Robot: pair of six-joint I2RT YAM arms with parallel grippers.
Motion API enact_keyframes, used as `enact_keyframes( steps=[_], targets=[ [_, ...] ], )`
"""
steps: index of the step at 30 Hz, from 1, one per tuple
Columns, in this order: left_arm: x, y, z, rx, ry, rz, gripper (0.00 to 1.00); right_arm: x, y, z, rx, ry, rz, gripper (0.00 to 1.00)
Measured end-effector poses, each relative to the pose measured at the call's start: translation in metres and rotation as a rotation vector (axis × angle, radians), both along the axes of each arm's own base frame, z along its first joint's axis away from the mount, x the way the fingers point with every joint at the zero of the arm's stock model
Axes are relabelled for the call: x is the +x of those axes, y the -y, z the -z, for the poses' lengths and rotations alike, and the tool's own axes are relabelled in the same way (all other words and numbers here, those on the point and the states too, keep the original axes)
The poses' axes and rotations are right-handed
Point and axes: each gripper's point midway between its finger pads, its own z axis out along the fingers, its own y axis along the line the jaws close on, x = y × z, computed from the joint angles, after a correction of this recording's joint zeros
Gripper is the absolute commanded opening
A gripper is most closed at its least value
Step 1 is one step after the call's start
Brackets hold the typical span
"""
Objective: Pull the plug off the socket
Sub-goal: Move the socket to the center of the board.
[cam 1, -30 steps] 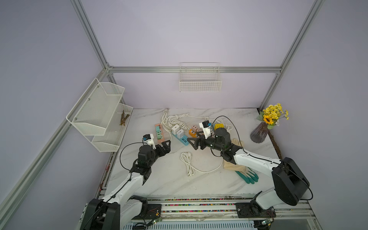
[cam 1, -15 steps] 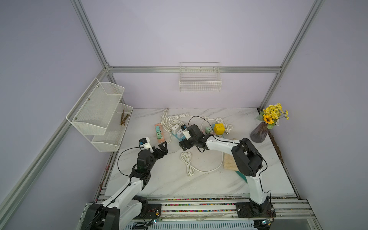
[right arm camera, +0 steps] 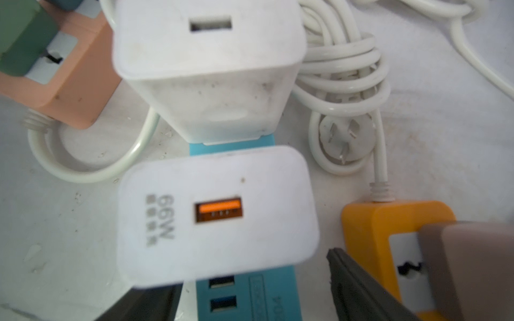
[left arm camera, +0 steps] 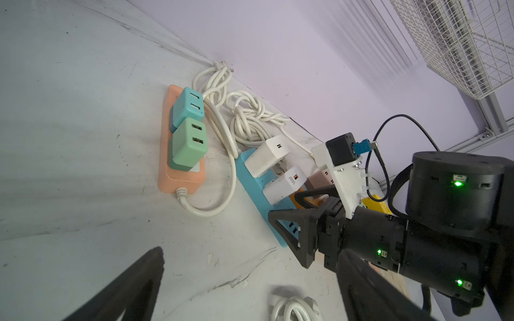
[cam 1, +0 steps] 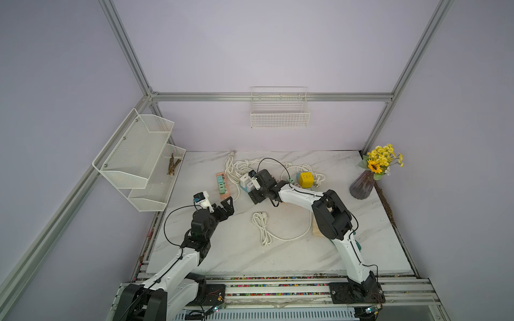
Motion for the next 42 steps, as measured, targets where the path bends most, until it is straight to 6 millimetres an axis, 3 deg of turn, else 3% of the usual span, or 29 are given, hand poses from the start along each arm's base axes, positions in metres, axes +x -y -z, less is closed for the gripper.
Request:
enact_keyframes(
  steps=[4, 7, 13, 23, 29, 32, 34, 38, 42],
  targets=[
    [0.0, 0.0, 0.0, -0.001, 0.0, 0.0, 1.0, -0.005, 0.0, 0.01, -0.01, -0.03, -0.011, 0.68],
    [0.0, 0.0, 0.0, -0.007, -0.001, -0.002, 1.0, -0.011, -0.001, 0.014, -0.009, -0.059, -0.034, 0.53],
    [0.0, 0.0, 0.0, -0.019, -0.004, -0.005, 1.0, -0.03, 0.003, 0.014, 0.026, -0.085, -0.059, 0.51],
    [-0.001, 0.005, 0.0, -0.061, 0.0, 0.014, 1.0, -0.132, 0.053, 0.014, 0.032, -0.168, -0.073, 0.52],
    [0.002, 0.018, 0.009, -0.114, -0.03, 0.073, 1.0, -0.157, 0.071, 0.019, 0.054, -0.171, -0.062, 0.57],
    [0.002, 0.027, 0.017, -0.138, -0.058, 0.11, 1.0, -0.164, 0.078, 0.019, 0.058, -0.177, -0.055, 0.64],
    [0.001, 0.034, 0.019, -0.152, -0.068, 0.139, 1.0, -0.17, 0.083, 0.02, 0.051, -0.186, -0.051, 0.74],
    [0.0, 0.049, 0.02, -0.163, -0.077, 0.194, 1.0, -0.176, 0.088, 0.004, 0.071, -0.172, -0.053, 0.79],
    [0.0, 0.06, 0.011, -0.169, -0.062, 0.234, 1.0, -0.178, 0.089, -0.045, 0.152, -0.084, -0.069, 0.79]
  ],
)
